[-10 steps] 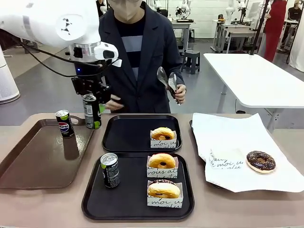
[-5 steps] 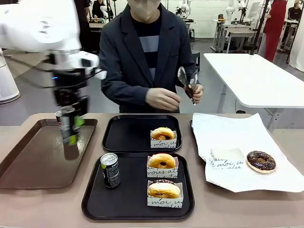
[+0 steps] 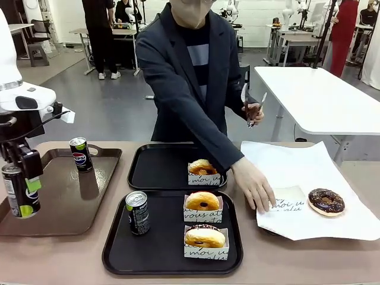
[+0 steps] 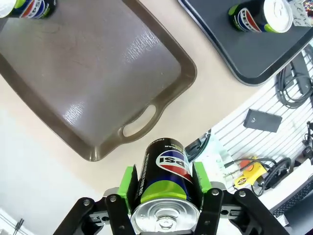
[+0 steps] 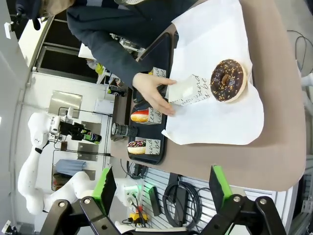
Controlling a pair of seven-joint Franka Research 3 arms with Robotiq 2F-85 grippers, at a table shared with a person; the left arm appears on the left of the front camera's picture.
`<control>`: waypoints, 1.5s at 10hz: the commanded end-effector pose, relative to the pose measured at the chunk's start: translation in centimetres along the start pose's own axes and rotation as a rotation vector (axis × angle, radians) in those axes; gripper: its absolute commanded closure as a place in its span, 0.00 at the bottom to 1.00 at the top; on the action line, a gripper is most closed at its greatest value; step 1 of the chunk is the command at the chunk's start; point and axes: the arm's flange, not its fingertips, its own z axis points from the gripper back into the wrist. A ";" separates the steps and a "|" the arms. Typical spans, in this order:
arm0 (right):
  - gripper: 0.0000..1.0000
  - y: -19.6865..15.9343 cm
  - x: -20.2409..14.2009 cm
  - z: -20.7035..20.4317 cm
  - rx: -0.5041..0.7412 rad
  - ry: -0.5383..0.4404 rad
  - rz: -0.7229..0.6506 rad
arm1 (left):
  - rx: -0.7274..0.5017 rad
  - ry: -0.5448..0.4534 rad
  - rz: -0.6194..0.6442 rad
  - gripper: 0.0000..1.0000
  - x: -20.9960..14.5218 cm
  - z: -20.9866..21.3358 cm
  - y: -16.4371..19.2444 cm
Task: Set up donuts and drinks on trays.
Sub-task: Pick up one Pepsi coke from the Handle tray and place it on the Flat Tray without a Pepsi coke.
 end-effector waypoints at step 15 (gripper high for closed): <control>0.00 0.2 0.4 0.0 0.033 -0.022 0.019 | 0.011 -0.033 0.032 0.43 0.8 0.3 0.0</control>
